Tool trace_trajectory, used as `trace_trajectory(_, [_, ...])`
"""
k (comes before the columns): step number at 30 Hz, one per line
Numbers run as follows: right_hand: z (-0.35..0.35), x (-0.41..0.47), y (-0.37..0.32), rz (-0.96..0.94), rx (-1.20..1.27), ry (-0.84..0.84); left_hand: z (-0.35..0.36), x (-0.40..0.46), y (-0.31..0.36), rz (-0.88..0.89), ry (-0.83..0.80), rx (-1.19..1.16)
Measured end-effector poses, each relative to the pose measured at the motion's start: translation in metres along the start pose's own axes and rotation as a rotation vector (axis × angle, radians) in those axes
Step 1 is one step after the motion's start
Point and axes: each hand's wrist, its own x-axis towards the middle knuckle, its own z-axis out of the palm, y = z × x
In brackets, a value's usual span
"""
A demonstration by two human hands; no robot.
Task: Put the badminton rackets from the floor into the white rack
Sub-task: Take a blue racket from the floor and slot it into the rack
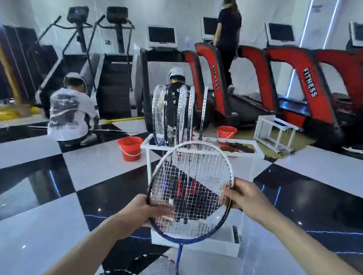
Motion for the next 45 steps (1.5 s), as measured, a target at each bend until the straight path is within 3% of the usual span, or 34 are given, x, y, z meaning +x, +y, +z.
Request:
trace_trajectory(6, [-0.003,-0.003,-0.022,0.026,-0.14,0.108,0.015,-0.02,0.029,0.176,0.249,-0.166])
trace_trajectory(18, [0.004,-0.005,-0.096,-0.076,-0.357,-0.111,-0.033,-0.044,0.113,0.216,0.71,-0.937])
trace_trajectory(23, [0.009,0.003,-0.105,-0.17,-0.698,-0.12,-0.036,-0.069,0.147,0.276,0.72,-1.082])
trace_trajectory(28, [0.0,0.032,-0.123,-0.207,-0.875,0.058,-0.035,-0.082,0.168,0.301,0.701,-1.023])
trace_trajectory(34, [-0.004,0.079,-0.143,-0.178,-0.865,0.305,-0.036,-0.08,0.177,0.409,0.723,-0.805])
trace_trajectory(40, [0.001,0.13,-0.152,-0.052,-0.793,0.309,-0.023,-0.072,0.194,0.654,0.749,-0.539])
trace_trajectory(45, [-0.003,0.166,-0.12,0.018,-0.693,0.243,-0.004,-0.052,0.209,0.764,0.813,-0.455])
